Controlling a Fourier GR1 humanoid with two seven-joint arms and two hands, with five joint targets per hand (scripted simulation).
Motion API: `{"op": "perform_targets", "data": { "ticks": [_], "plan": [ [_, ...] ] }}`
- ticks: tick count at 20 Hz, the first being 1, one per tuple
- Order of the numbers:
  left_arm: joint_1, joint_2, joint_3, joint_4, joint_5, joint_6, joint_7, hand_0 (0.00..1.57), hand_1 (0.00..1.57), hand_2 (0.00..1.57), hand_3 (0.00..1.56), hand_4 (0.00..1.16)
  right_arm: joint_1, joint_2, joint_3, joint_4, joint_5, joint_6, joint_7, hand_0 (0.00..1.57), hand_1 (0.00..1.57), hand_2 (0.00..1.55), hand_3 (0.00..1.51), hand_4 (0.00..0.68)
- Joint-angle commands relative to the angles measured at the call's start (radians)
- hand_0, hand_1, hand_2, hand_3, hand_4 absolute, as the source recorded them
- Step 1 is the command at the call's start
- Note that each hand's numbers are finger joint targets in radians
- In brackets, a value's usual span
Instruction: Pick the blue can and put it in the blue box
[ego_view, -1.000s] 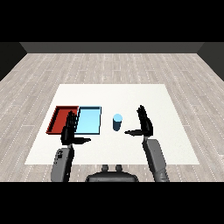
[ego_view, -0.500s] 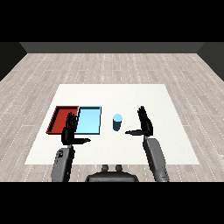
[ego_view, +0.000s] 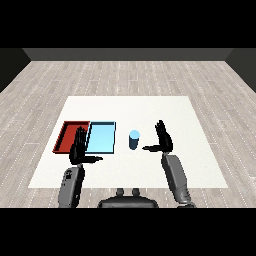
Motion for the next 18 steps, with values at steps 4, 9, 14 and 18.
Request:
{"op": "perform_targets", "data": {
  "ticks": [4, 9, 14, 18],
  "plan": [
    [0.033, -0.02, -0.013, -0.012, -0.008, 0.013, -0.02, 0.0, 0.0, 0.0, 0.0, 0.0, 0.033, 0.009, 0.031, 0.043, -0.037, -0.009, -0.006, 0.0, 0.0, 0.0, 0.0, 0.0],
    [0.052, -0.02, -0.026, -0.094, 0.0, 0.019, 0.034, 0.0, 0.0, 0.0, 0.0, 0.0, -0.053, 0.009, 0.027, 0.175, -0.067, -0.044, -0.04, 0.0, 0.0, 0.0, 0.0, 0.0],
    [0.018, 0.02, 0.03, -0.074, 0.064, -0.029, 0.034, 0.0, 0.0, 0.0, 0.0, 0.0, -0.16, 0.009, 0.069, 0.346, -0.116, -0.092, -0.11, 0.0, 0.0, 0.0, 0.0, 0.0],
    [0.03, 0.004, 0.022, -0.079, 0.054, -0.004, 0.042, 0.0, 0.0, 0.0, 0.0, 0.0, -0.157, 0.009, 0.095, 0.403, -0.143, -0.086, -0.171, 0.0, 0.0, 0.0, 0.0, 0.0]
  ]
}}
